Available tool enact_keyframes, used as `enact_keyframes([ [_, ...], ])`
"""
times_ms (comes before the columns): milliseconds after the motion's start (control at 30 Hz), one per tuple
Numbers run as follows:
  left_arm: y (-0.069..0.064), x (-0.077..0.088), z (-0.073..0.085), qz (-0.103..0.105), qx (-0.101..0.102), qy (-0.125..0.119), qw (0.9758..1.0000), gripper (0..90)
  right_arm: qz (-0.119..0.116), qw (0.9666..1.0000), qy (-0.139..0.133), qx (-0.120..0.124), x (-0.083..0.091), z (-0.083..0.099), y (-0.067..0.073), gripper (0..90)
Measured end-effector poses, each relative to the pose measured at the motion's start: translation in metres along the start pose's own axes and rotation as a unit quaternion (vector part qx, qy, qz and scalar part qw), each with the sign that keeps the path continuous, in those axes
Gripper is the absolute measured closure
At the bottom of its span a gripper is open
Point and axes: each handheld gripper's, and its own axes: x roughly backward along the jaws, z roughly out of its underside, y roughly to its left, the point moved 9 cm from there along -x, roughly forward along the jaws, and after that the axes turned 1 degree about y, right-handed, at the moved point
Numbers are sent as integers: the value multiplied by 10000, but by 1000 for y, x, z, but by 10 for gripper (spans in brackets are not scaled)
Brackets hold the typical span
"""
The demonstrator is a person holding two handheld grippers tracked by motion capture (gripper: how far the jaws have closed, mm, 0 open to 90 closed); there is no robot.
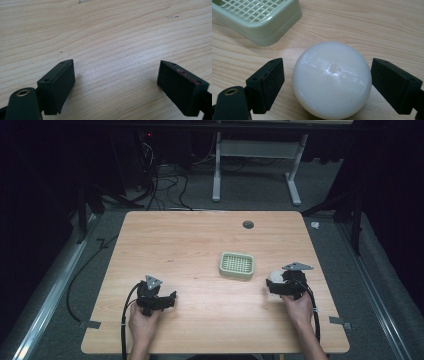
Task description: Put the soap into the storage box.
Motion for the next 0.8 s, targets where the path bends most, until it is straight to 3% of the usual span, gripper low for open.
enact_keyframes([
  [400, 0, 0, 0, -2, -5, -1, 10000, 152, 37, 9998, 156, -104, -7, 5, -3, 219],
  [800, 0, 0, 0, 1, 0, 0, 10000, 153, 18, 10000, 89, 4, -9, 6, -3, 236],
])
